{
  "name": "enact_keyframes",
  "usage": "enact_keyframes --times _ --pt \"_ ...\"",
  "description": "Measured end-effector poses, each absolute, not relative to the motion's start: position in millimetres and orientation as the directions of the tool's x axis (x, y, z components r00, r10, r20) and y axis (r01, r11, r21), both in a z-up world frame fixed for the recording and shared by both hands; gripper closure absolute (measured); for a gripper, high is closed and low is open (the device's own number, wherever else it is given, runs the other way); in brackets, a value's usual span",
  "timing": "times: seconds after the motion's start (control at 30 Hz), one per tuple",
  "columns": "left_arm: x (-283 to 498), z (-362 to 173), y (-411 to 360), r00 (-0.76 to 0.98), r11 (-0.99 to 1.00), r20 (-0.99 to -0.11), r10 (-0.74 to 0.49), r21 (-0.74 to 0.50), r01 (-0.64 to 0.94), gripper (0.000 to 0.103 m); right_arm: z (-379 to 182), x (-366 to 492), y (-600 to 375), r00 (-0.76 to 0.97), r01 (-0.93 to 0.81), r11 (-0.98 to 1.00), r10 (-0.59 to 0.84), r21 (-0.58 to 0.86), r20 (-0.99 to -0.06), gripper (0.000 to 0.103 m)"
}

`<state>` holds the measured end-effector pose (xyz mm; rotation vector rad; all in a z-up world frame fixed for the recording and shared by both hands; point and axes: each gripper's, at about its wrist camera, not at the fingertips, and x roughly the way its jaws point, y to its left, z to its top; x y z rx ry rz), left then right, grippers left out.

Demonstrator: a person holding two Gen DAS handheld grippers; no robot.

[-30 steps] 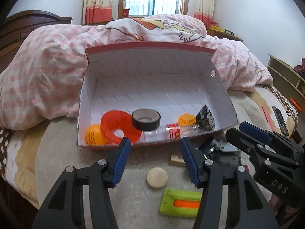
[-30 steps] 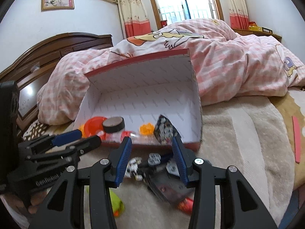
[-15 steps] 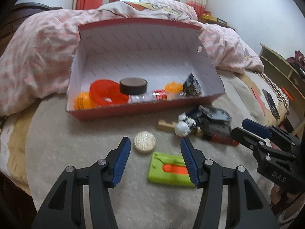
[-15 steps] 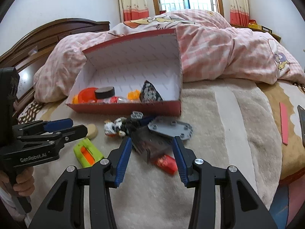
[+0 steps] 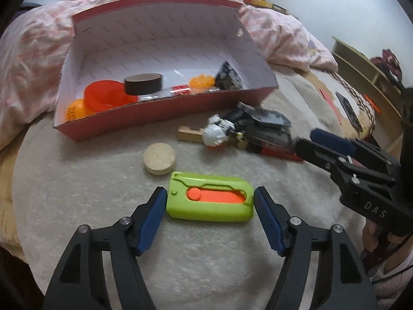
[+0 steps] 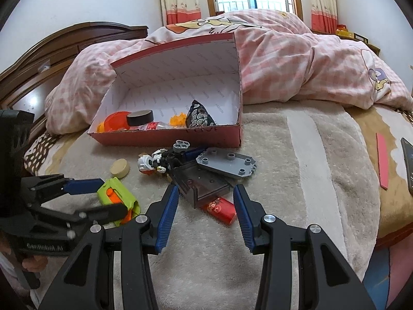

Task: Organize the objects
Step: 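Lower the left tool onto the green box cutter and close on it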

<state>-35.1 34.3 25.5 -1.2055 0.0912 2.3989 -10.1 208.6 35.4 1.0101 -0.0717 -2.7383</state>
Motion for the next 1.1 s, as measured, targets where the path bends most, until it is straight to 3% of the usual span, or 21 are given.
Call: enact_keyframes --times 0.17,0.47,0.53,0.6,0.83,1.1 --pt "-32 21 43 -0.524 -0.892 -0.784 0.333 -0.081 -0.446 0.032 35 -10 208 -0.735 0.192 -0.974 -0.223 0.118 -0.641 0.058" --pt "-39 13 46 -0.531 -0.908 -0.787 0.313 -0.084 -0.411 0.031 29 -17 205 -0.712 0.203 -0.973 -0.225 0.111 -0.665 0.057" --pt "-39 13 47 -0.539 -0.908 -0.784 0.307 -0.072 -0.412 0.031 25 -23 203 -0.687 0.226 -0.966 -0.252 0.129 -0.682 0.042" --pt "-39 12 49 -0.545 -0.908 -0.783 0.301 -0.061 -0.414 0.031 22 -29 200 -0.669 0.238 -0.962 -0.261 0.131 -0.696 0.035" --pt "-41 12 50 -0.554 -0.909 -0.775 0.302 -0.059 -0.414 0.031 19 -48 193 -0.653 0.273 -0.955 -0.270 0.113 -0.708 0.035" --pt "-44 11 49 -0.564 -0.909 -0.769 0.301 -0.054 -0.412 0.031 13 -67 202 -0.619 0.263 -0.944 -0.323 0.198 -0.716 0.038"
